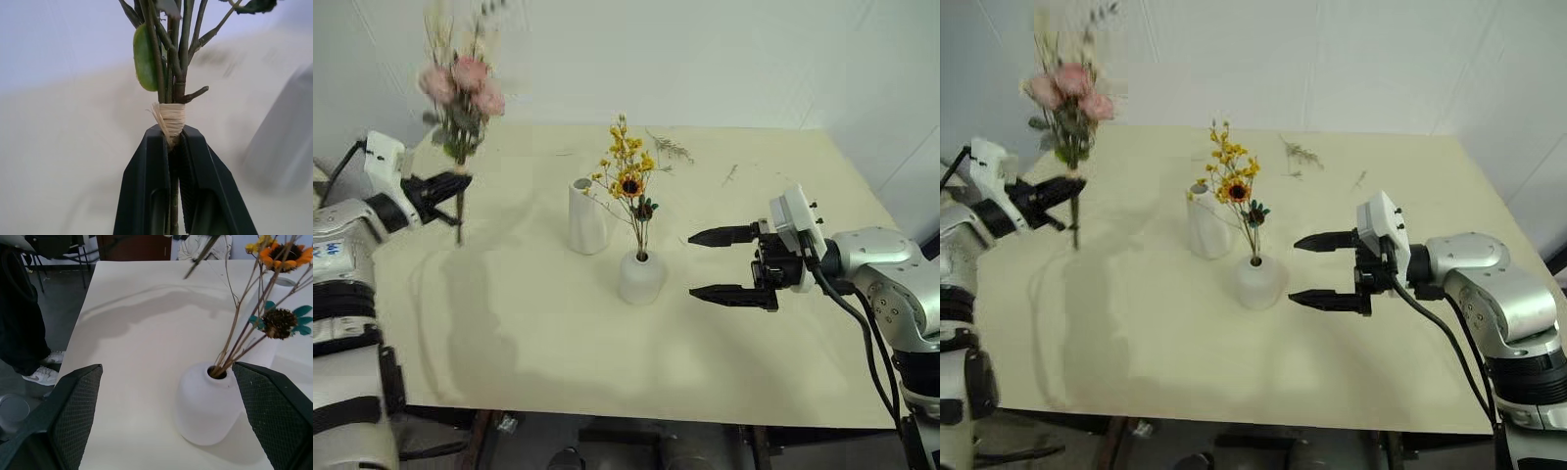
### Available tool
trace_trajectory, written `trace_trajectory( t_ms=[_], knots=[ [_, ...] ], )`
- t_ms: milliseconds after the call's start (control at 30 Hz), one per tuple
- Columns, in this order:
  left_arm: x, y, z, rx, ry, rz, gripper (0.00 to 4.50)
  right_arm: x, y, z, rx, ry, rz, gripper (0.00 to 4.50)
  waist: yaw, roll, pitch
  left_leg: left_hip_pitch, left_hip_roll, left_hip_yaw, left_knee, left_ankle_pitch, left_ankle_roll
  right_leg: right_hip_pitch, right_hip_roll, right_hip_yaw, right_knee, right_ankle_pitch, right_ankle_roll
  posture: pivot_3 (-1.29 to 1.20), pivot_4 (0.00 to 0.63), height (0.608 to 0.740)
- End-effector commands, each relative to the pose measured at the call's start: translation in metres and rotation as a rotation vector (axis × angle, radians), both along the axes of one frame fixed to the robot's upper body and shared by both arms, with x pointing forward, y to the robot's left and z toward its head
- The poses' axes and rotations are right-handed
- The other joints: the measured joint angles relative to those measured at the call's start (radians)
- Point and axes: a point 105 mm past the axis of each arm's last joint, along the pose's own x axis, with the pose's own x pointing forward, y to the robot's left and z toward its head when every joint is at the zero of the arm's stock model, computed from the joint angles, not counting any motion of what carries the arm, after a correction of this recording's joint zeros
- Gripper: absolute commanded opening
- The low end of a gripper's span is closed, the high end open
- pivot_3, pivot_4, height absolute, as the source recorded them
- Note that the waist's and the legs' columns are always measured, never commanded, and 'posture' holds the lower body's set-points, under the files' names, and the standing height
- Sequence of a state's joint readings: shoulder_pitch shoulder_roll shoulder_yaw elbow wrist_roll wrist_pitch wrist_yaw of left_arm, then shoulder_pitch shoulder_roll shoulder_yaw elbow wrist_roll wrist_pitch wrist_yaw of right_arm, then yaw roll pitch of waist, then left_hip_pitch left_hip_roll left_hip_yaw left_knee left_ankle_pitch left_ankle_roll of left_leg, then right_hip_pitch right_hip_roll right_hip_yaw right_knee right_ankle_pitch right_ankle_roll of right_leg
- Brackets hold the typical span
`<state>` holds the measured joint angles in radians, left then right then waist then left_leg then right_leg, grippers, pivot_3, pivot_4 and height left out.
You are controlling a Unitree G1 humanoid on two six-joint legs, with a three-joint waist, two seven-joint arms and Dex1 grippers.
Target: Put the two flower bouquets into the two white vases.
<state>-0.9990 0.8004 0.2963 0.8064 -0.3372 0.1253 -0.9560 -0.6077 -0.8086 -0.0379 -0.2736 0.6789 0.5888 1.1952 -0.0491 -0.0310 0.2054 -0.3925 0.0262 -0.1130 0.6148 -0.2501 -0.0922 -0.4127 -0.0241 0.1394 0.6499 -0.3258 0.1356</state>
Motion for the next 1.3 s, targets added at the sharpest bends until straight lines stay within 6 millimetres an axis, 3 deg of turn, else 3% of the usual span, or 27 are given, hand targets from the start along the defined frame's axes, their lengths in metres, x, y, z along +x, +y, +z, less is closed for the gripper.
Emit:
trace_trajectory(
  t_ms=[33,167,333,633,933,1100,1300],
  knots=[
    [-0.011,-0.007,0.033,-0.032,-0.163,-0.096,0.0,-0.008,0.002,0.018,0.049,-0.08,0.021,4.5,-0.001,0.0,0.0,0.0,0.0,0.0,0.0,0.0,0.0,0.0,0.0,0.0,0.0,0.0,0.0,0.0,0.15,0.74],
    [-0.014,-0.029,0.051,-0.105,-0.275,-0.255,0.0,-0.006,0.0,0.037,0.176,-0.091,0.002,4.5,-0.005,0.0,0.0,0.0,0.0,0.0,0.0,0.0,0.001,0.0,0.0,0.0,0.002,0.0,0.0,0.0,0.15,0.74],
    [-0.013,-0.044,0.066,-0.217,-0.336,-0.36,0.0,-0.005,-0.011,0.037,0.196,-0.115,-0.038,4.5,-0.007,0.0,0.0,0.001,0.0,0.0,0.001,0.001,0.001,0.0,0.0,0.0,0.003,0.0,0.0,0.0,0.15,0.74],
    [-0.003,-0.066,0.058,-0.298,-0.263,-0.471,0.0,-0.006,-0.03,0.027,0.171,-0.103,-0.11,4.5,-0.007,-0.001,0.0,0.001,0.0,-0.001,0.001,0.001,0.001,0.0,0.001,0.0,0.004,0.0,0.0,0.0,0.15,0.74],
    [0.005,-0.103,0.054,-0.369,-0.176,-0.611,0.0,-0.006,-0.046,0.018,0.132,-0.102,-0.191,4.5,-0.006,-0.001,0.001,0.001,-0.001,-0.001,0.001,0.001,0.001,0.0,0.001,0.0,0.004,0.0,0.0,0.0,0.15,0.74],
    [0.005,-0.118,0.062,-0.371,-0.196,-0.644,0.0,-0.007,-0.047,0.015,0.133,-0.103,-0.214,4.5,-0.007,-0.001,0.001,0.001,-0.001,-0.001,0.001,0.001,0.001,0.0,0.001,0.0,0.004,0.0,0.0,0.0,0.15,0.74],
    [0.001,-0.118,0.082,-0.352,-0.233,-0.642,0.0,-0.009,-0.047,0.014,0.134,-0.104,-0.234,4.5,-0.007,-0.001,0.001,0.001,-0.001,-0.001,0.001,0.001,0.001,0.0,0.001,0.0,0.004,0.0,0.0,0.0,0.15,0.74]
  ],
)
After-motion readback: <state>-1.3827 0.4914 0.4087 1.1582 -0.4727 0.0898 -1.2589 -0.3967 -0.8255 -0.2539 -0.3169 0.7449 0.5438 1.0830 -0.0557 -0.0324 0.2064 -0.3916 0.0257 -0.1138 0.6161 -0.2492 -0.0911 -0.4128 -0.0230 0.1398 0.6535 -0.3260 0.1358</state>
